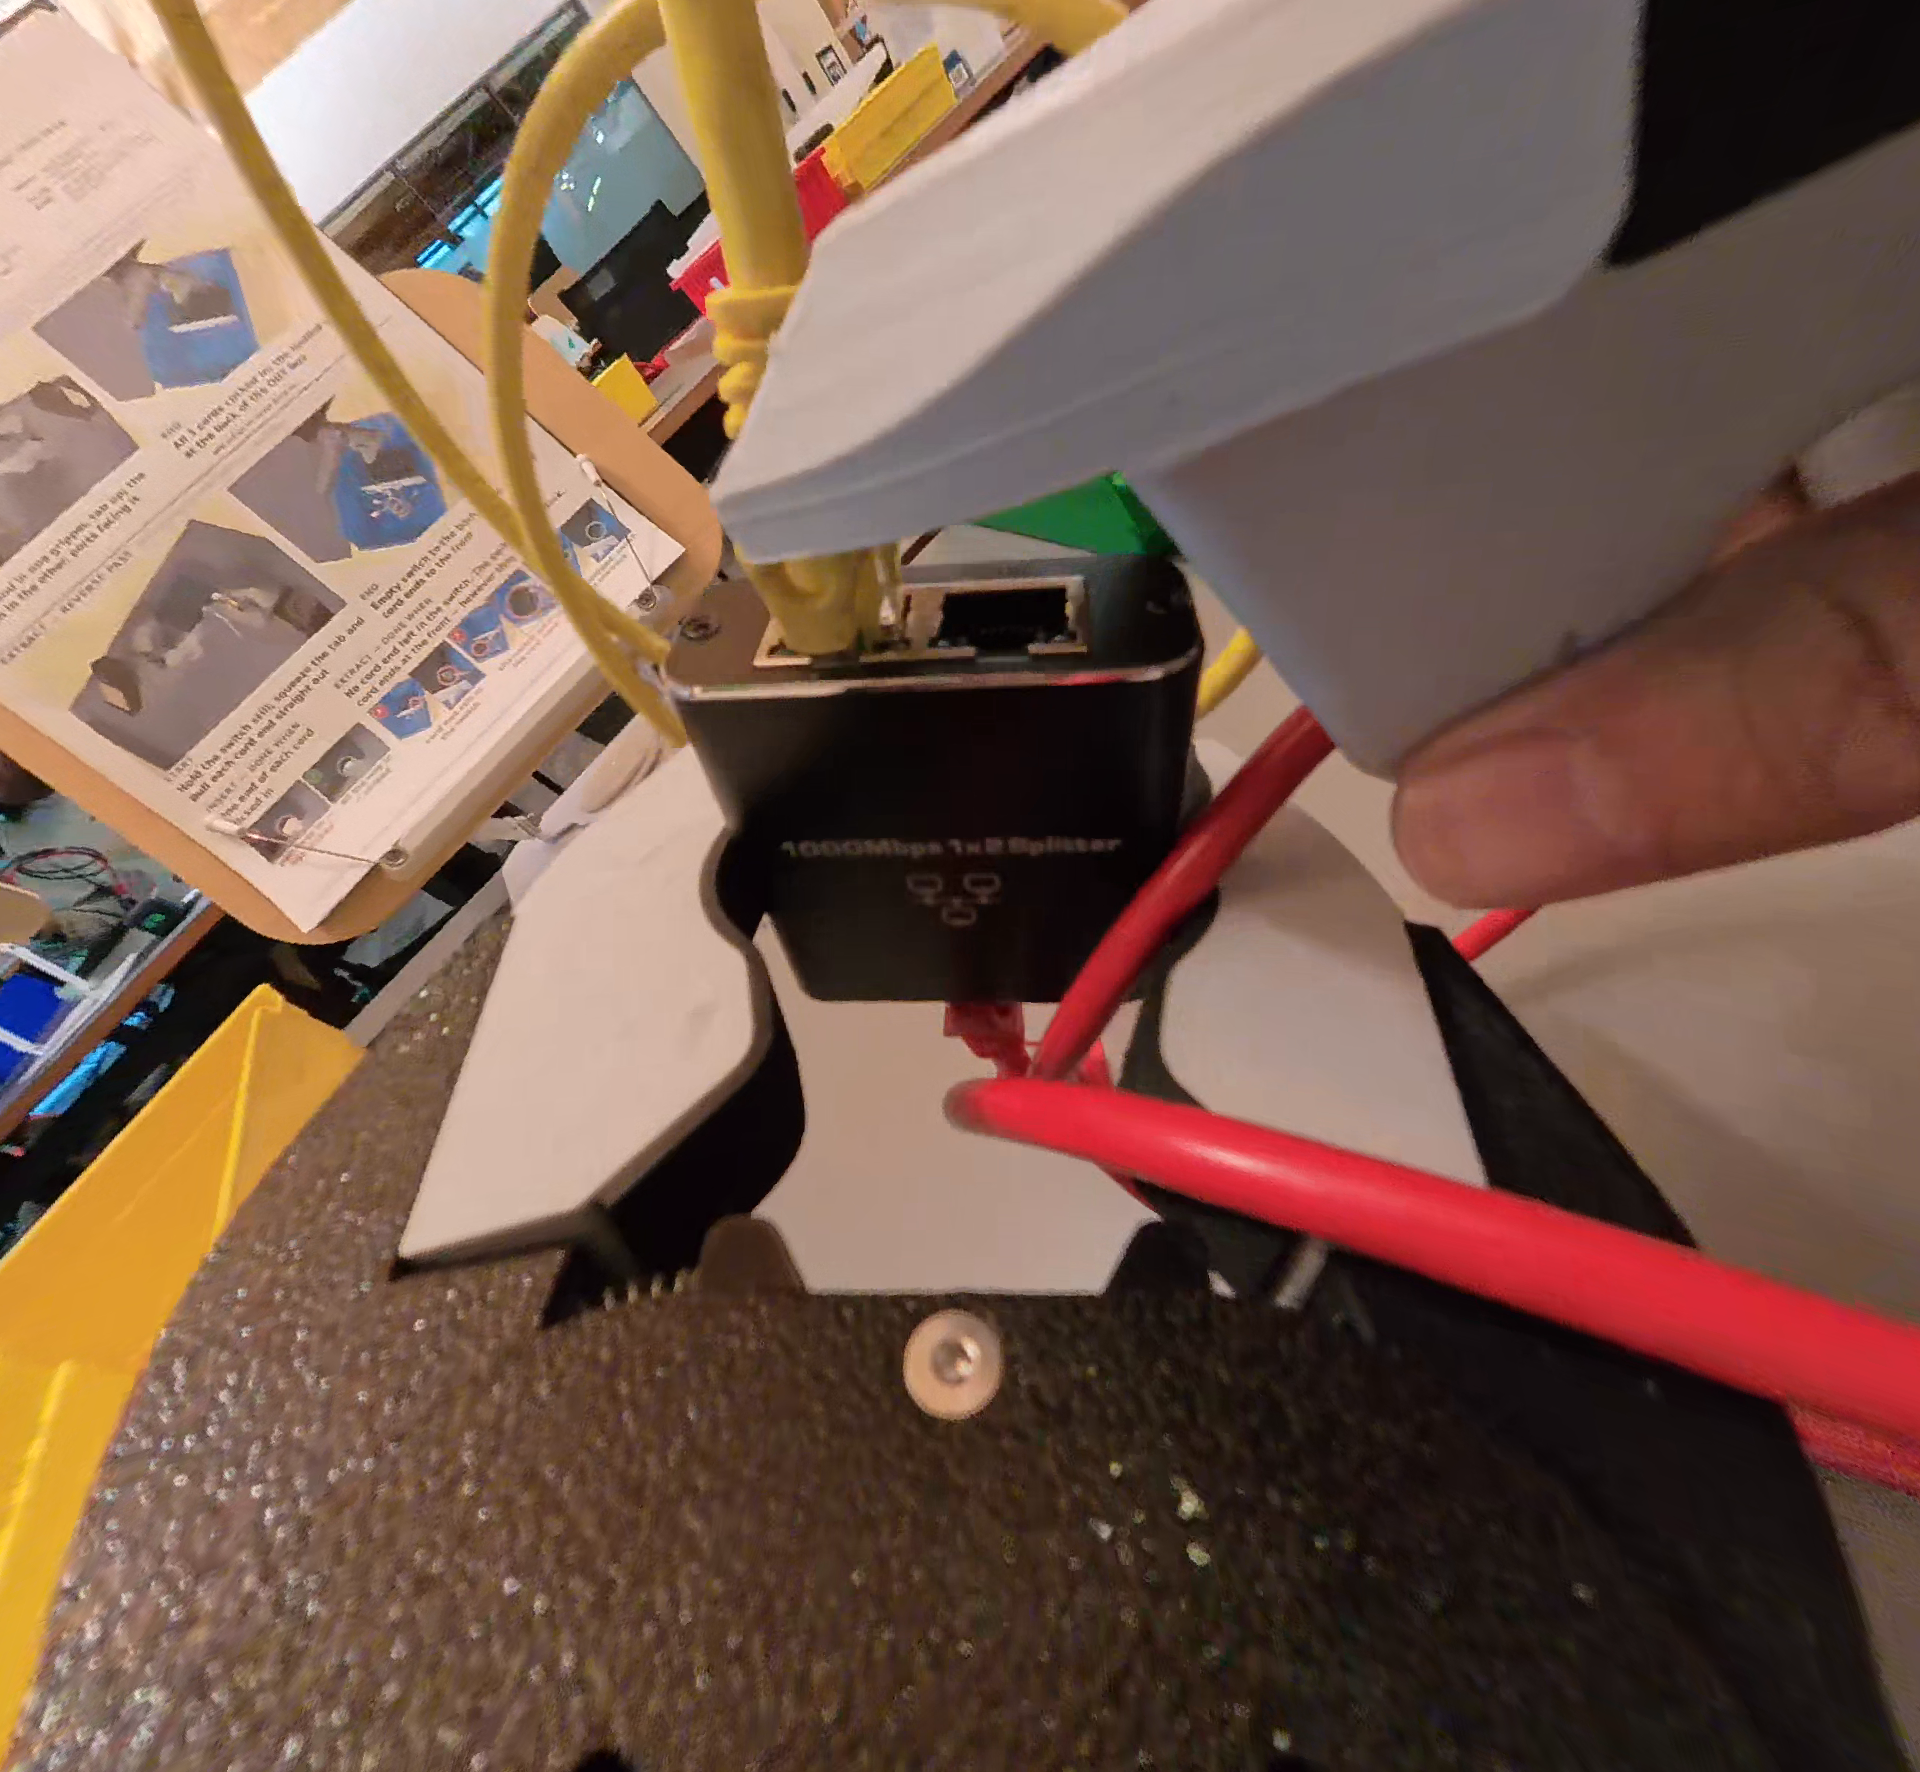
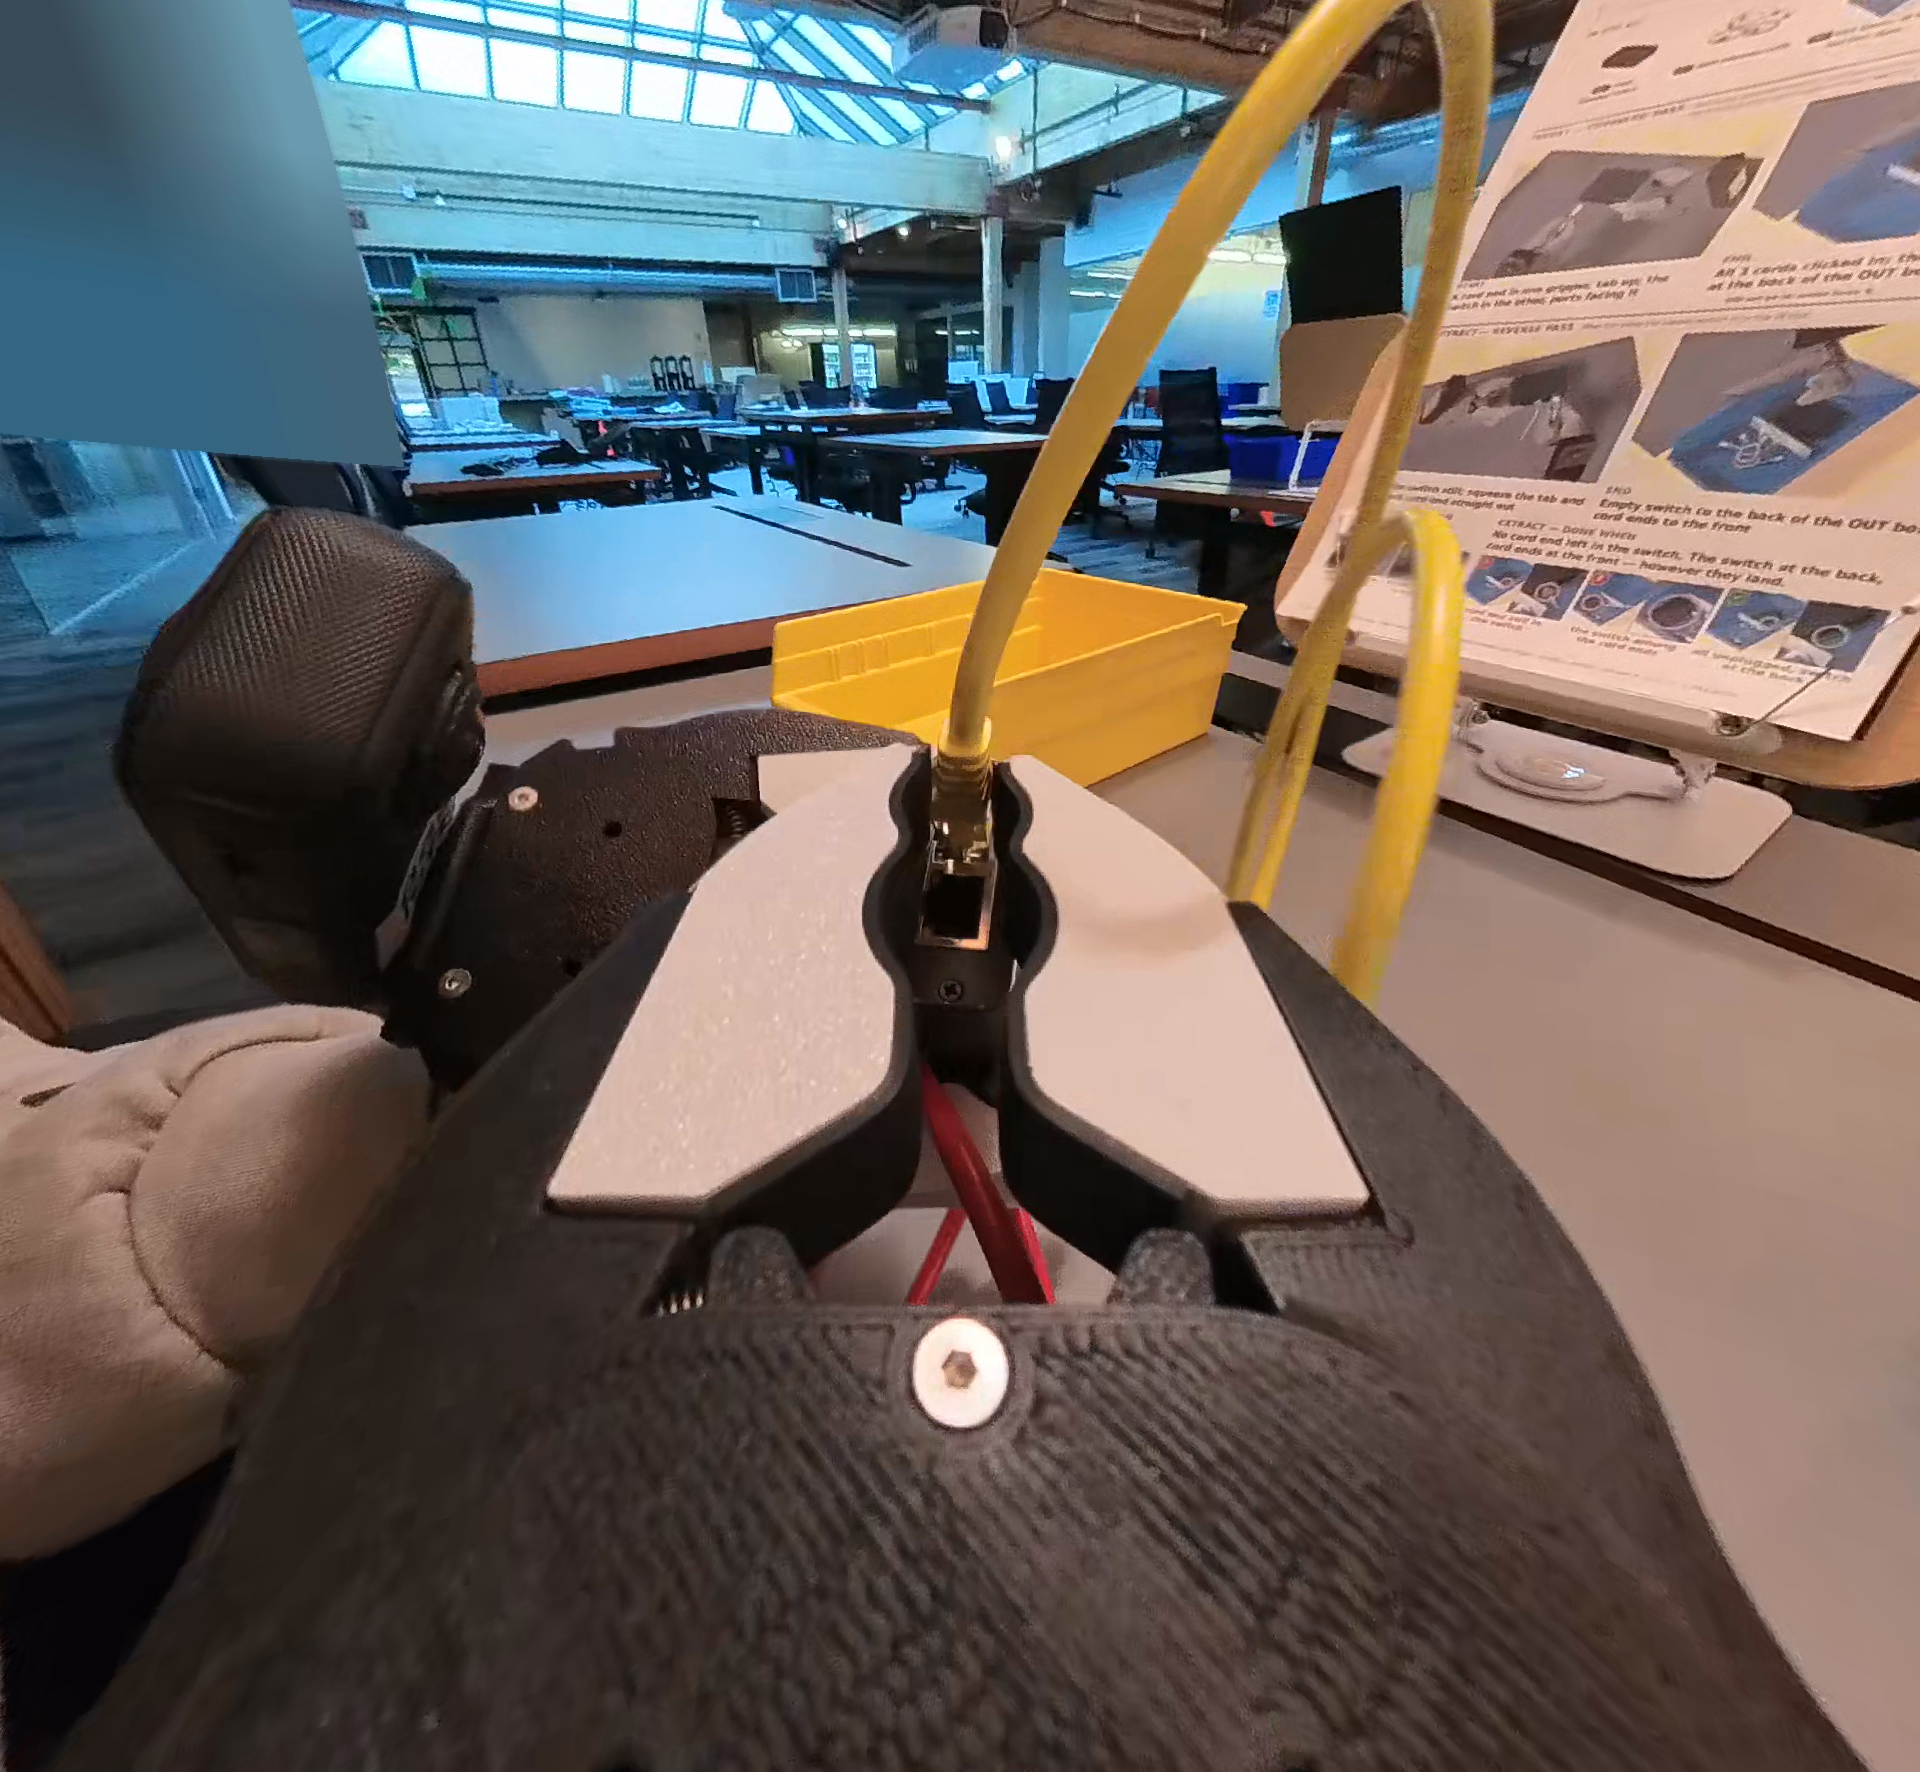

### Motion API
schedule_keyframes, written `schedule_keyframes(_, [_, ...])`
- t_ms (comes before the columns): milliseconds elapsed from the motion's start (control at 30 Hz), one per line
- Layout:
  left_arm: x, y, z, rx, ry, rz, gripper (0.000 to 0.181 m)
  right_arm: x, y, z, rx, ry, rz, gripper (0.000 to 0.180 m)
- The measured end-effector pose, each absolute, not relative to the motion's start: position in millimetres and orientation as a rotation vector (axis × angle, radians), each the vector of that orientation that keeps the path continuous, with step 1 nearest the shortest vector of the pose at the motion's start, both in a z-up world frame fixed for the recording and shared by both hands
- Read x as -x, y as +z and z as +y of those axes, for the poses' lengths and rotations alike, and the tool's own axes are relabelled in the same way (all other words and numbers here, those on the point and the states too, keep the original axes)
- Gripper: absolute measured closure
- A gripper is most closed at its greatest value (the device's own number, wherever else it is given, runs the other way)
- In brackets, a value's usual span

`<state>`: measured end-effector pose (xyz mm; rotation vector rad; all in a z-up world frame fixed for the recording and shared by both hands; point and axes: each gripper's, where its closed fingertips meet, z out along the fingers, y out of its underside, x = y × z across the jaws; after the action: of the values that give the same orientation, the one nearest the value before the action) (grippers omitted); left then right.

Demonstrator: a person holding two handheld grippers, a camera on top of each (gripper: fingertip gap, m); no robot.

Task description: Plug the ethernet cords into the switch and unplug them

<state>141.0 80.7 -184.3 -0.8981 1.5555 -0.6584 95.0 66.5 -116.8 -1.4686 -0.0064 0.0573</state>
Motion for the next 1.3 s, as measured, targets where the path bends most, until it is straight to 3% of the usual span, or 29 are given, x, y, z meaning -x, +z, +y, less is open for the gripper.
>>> schedule_keyframes(267, [-133, -176, 82, 0.762, -0.439, 1.616, 0.106, -93, -115, 50, 1.501, 0.155, -0.003, 0.168])
schedule_keyframes(467, [-131, -173, 93, 0.65, -0.273, 1.694, 0.106, -89, -147, 12, 1.924, -0.008, -0.117, 0.15])
schedule_keyframes(700, [-135, -177, 88, 0.309, -0.025, 1.891, 0.106, -86, -67, -9, 1.857, -0.231, -0.303, 0.153])
schedule_keyframes(967, [-133, -174, 79, -0.009, 0.159, 2.013, 0.106, -87, -149, 15, 2.239, 0.224, -0.312, 0.152])
schedule_keyframes(1133, [-132, -174, 83, -0.11, 0.283, 2.026, 0.106, -89, -156, 31, 2.106, 0.284, -0.21, 0.163])
schedule_keyframes(1300, [-132, -177, 90, -0.215, 0.422, 2.029, 0.106, -89, -168, 36, 2.09, 0.257, -0.238, 0.163])
